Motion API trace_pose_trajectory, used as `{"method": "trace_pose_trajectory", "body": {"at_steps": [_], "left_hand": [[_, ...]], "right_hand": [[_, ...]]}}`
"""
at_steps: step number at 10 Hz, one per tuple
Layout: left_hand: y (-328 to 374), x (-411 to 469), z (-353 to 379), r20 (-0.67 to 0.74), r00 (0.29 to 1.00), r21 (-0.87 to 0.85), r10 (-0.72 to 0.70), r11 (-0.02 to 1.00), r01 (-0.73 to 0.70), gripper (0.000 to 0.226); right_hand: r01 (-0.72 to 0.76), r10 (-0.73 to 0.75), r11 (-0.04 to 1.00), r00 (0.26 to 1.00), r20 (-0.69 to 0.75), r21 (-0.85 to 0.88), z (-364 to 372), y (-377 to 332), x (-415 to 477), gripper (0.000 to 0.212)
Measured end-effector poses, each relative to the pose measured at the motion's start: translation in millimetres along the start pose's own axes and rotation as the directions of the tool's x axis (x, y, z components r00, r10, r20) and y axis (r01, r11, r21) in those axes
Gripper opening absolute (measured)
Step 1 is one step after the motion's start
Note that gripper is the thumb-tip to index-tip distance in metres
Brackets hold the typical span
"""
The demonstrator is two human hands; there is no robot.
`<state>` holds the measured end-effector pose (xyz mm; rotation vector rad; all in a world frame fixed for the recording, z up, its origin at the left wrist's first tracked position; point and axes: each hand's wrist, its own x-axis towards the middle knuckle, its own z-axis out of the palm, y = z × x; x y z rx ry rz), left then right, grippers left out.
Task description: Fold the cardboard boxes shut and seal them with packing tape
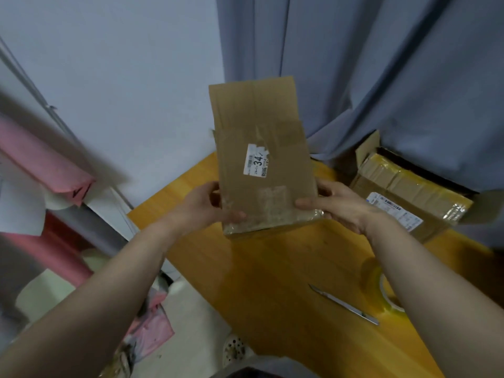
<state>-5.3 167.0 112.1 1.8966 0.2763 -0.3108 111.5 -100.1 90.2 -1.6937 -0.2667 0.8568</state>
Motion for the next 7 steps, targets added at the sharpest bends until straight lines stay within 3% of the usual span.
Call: {"method": "trace_pose_trajectory", "body": {"at_steps": [1, 2, 3, 4, 5, 6, 7], "left_hand": [[-17.9, -3.1, 28.2, -0.128, 0.983, 0.108, 0.129, 0.987, -0.115, 0.083], [-34.0, 1.9, 60.9, -0.183, 0.963, 0.184, 0.197, 0.969, -0.163, 0.078], [-40.9, 19.5, 84.4, -0.218, 0.975, 0.052, 0.032, 0.998, -0.022, 0.064], [-38.4, 26.6, 98.8, -0.131, 0.939, -0.528, -0.317, 0.824, 0.205, 0.028], [-36.3, 38.2, 103.7, -0.046, 0.913, -0.85, -0.405, 0.496, 0.177, 0.024], [-28.3, 67.2, 103.8, 0.07, 0.929, -0.948, -0.362, 0.264, 0.175, 0.028], [-3.0, 89.5, 118.0, 0.149, 0.926, -0.6, -0.346, 0.713, 0.363, 0.015]], "right_hand": [[0.078, -0.077, 0.997, 0.993, -0.094, 0.003, 6.8, 21.5, -13.3, 0.092], [0.13, -0.137, 0.991, 0.948, -0.288, -0.042, 19.8, 41.4, -18.8, 0.068], [0.027, -0.031, 1.0, 0.862, -0.506, -0.015, 29.9, 58.4, -5.7, 0.049], [-0.017, 0.299, 0.851, 0.837, -0.458, 0.525, 31.5, 68.4, 2.5, 0.045], [0.032, 0.372, 0.681, 0.846, -0.383, 0.732, 28.6, 80.4, 2.3, 0.045], [0.032, 0.406, 0.692, 0.809, -0.425, 0.722, 28.7, 87.0, 0.4, 0.04], [0.056, 0.462, 0.72, 0.705, -0.539, 0.691, 25.1, 88.9, 1.8, 0.031]]}}
